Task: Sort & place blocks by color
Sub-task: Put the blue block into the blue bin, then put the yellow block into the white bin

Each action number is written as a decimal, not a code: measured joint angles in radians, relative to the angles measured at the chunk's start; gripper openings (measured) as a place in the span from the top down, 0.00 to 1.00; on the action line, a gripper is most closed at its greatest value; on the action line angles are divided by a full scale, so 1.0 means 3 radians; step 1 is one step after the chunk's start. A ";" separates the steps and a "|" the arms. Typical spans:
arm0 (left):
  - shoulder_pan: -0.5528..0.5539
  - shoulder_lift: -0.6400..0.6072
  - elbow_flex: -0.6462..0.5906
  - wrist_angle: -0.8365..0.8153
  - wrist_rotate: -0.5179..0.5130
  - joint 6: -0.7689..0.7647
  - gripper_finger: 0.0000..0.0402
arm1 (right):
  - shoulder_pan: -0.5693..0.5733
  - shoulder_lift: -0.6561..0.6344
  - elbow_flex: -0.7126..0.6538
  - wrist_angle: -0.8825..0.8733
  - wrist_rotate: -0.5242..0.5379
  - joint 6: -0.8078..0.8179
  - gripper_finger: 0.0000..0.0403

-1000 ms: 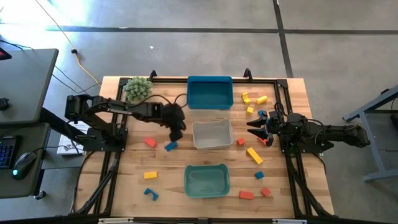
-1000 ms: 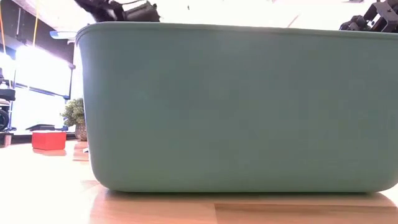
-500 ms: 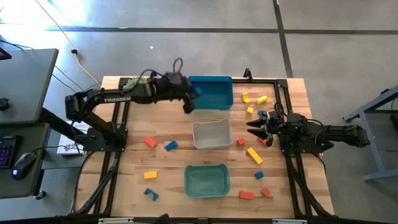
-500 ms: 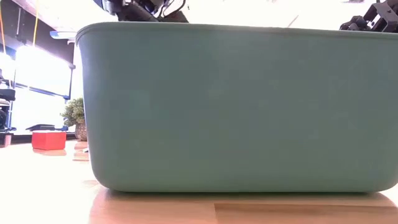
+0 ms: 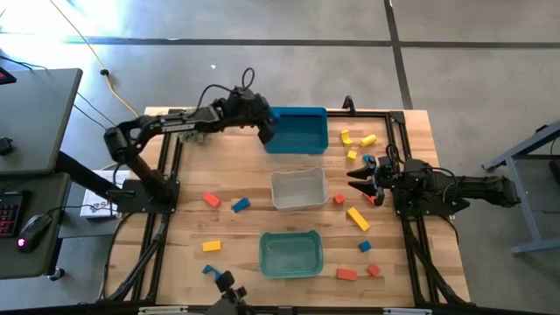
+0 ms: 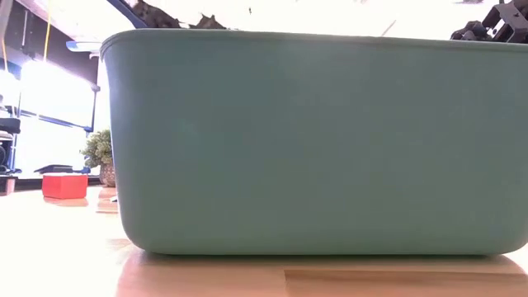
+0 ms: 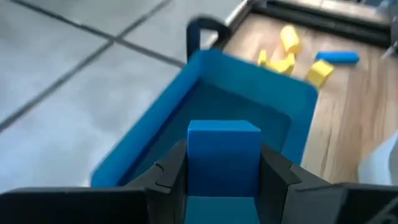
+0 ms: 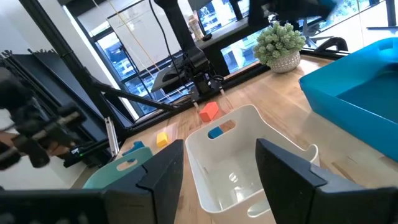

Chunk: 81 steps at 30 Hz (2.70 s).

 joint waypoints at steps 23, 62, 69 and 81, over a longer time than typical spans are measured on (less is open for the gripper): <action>0.0041 0.0661 -0.0004 0.0191 0.0079 -0.0089 0.65 | 0.0001 0.0000 0.0000 -0.0018 -0.0001 0.0000 0.53; -0.0328 -0.0450 0.0098 0.0120 0.0018 -0.1097 0.51 | 0.0000 0.0000 0.0001 -0.0017 -0.0001 0.0000 0.53; -0.0531 -0.0902 0.0098 0.0008 -0.0190 -0.1291 0.51 | 0.0001 0.0000 0.0000 -0.0017 -0.0001 0.0000 0.53; -0.0943 -0.1258 0.0098 -0.0972 -0.0786 -0.1499 0.51 | 0.0000 0.0000 0.0001 -0.0016 -0.0001 0.0001 0.53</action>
